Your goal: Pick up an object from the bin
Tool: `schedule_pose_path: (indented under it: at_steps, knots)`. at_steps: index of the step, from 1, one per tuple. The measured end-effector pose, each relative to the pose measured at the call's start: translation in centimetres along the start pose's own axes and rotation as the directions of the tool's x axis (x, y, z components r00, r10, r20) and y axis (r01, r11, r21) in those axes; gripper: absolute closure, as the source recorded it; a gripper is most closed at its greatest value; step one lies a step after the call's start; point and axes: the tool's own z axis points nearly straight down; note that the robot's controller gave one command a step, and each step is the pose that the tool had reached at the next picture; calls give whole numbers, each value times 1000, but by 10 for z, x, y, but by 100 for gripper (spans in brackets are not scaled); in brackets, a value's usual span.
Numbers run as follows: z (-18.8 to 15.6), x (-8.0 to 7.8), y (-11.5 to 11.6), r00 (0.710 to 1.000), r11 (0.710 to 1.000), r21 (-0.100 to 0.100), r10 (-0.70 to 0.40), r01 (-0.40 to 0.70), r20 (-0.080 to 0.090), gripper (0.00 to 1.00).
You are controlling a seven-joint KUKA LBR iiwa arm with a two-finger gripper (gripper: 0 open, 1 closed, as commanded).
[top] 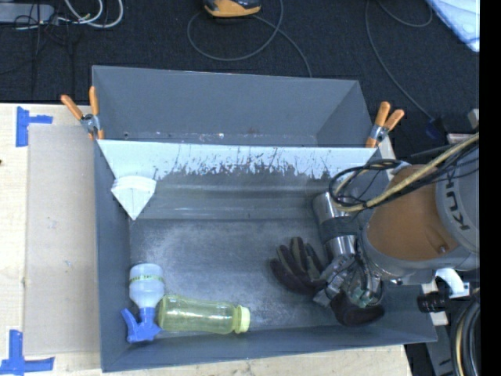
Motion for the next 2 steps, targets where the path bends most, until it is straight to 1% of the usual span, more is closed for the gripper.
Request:
schedule_pose_path:
  at_steps: [1,2]
  knots:
    - [-13,1,-1,1000,1000,3,-1,1,-5,100]
    - [-31,1,0,1000,1000,2,-2,2,-3,100]
